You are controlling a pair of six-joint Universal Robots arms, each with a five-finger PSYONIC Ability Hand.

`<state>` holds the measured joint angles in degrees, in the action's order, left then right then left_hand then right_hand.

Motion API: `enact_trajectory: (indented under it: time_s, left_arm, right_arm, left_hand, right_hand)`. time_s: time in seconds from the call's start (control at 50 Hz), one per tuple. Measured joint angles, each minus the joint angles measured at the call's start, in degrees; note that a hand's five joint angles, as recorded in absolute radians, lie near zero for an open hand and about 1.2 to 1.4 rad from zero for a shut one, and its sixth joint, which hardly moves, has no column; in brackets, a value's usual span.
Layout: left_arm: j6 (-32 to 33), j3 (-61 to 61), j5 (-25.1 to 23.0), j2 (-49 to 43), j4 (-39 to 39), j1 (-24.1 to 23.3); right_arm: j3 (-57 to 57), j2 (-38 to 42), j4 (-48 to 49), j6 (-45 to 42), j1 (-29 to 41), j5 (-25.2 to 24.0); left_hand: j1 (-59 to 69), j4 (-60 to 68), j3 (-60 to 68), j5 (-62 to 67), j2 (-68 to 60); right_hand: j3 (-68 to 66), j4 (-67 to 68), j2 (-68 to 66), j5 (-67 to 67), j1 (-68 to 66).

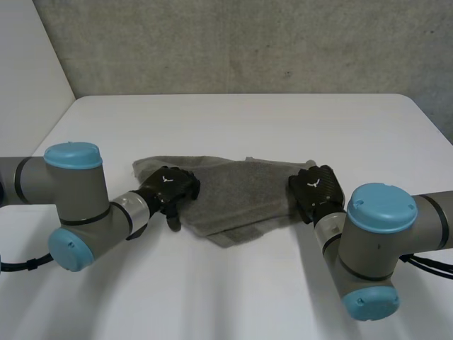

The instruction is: Fold the towel.

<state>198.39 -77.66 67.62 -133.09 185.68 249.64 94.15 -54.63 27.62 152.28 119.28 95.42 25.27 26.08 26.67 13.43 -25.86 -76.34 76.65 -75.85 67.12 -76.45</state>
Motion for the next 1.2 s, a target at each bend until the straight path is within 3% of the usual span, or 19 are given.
enact_trajectory:
  time_s: [0.08,0.22,0.46,0.54,0.6,0.62,0.7,0.98,1.04,1.08,1.12,1.2]
  left_arm:
    - [-0.25,0.06,0.20,-0.12,0.65,-0.43]
    - [-0.36,0.02,0.60,-0.55,2.00,-1.06]
    - [-0.48,0.28,1.90,-0.29,2.53,-1.10]
    - [-0.70,0.23,2.44,-0.17,2.58,-1.09]
    - [-0.85,0.14,2.63,-0.15,2.60,-1.13]
    - [-0.95,0.11,2.66,-0.14,2.59,-1.23]
    - [-1.50,0.11,2.65,-0.10,2.59,-1.63]
    - [-3.86,0.09,2.59,1.81,2.51,-2.01]
    - [-4.51,0.13,2.60,2.71,2.52,-1.98]
    - [-5.28,0.16,2.60,3.52,2.52,-1.94]
    - [-5.86,0.17,2.61,4.10,2.52,-1.90]
    - [-6.94,0.12,2.61,5.75,2.40,-1.69]
  right_arm:
    - [-0.20,0.31,0.14,-0.09,-0.84,-0.05]
    - [-0.16,0.06,-0.69,-0.06,-1.35,0.00]
    - [0.98,-3.76,-2.76,0.68,-3.61,0.00]
    - [0.75,-3.50,-2.73,0.90,-4.81,-0.24]
    - [0.25,-2.59,-2.45,1.26,-5.64,-0.75]
    - [-0.06,-2.04,-2.34,1.63,-5.94,-1.14]
    - [-1.23,-0.23,-2.32,3.57,-6.62,-2.70]
    - [-4.48,2.11,-8.05,14.55,-6.65,-6.57]
    - [-5.01,2.05,-9.56,16.61,-6.59,-6.78]
    - [-5.45,2.10,-10.42,17.91,-6.55,-7.01]
    - [-5.69,2.16,-10.79,18.52,-6.54,-7.19]
    - [-6.02,1.82,-11.30,19.13,-6.67,-7.62]
  left_hand:
    - [0.00,0.00,0.00,0.11,0.00]
    - [0.01,0.00,0.00,1.08,0.00]
    - [1.05,0.16,0.13,3.27,-0.14]
    - [2.95,1.17,0.91,4.84,-1.61]
    - [11.03,9.16,8.32,12.30,-9.53]
    - [18.36,17.67,16.76,20.36,-18.06]
    - [31.89,31.65,30.76,33.77,-31.78]
    - [44.72,46.69,44.89,47.63,-45.93]
    - [47.51,50.33,48.15,50.44,-49.17]
    - [48.22,51.35,48.78,50.95,-49.82]
    - [48.26,51.50,48.78,50.99,-49.82]
    - [48.42,51.50,48.78,51.02,-49.83]
  right_hand:
    - [1.95,-2.23,1.57,-2.61,2.27]
    - [33.40,-33.45,32.98,-34.93,33.95]
    - [41.58,-41.54,39.83,-44.51,42.22]
    - [41.58,-41.54,39.83,-44.50,42.25]
    - [41.58,-41.54,39.83,-44.44,42.24]
    - [41.58,-41.54,39.83,-44.23,42.23]
    - [41.58,-41.54,39.83,-43.38,42.20]
    - [41.24,-41.29,39.62,-42.27,41.50]
    - [32.70,-32.91,31.89,-32.96,32.71]
    - [12.31,-12.50,11.04,-12.75,12.48]
    - [2.72,-3.09,1.05,-3.33,3.47]
    - [-0.12,-0.01,-0.49,-0.94,2.48]
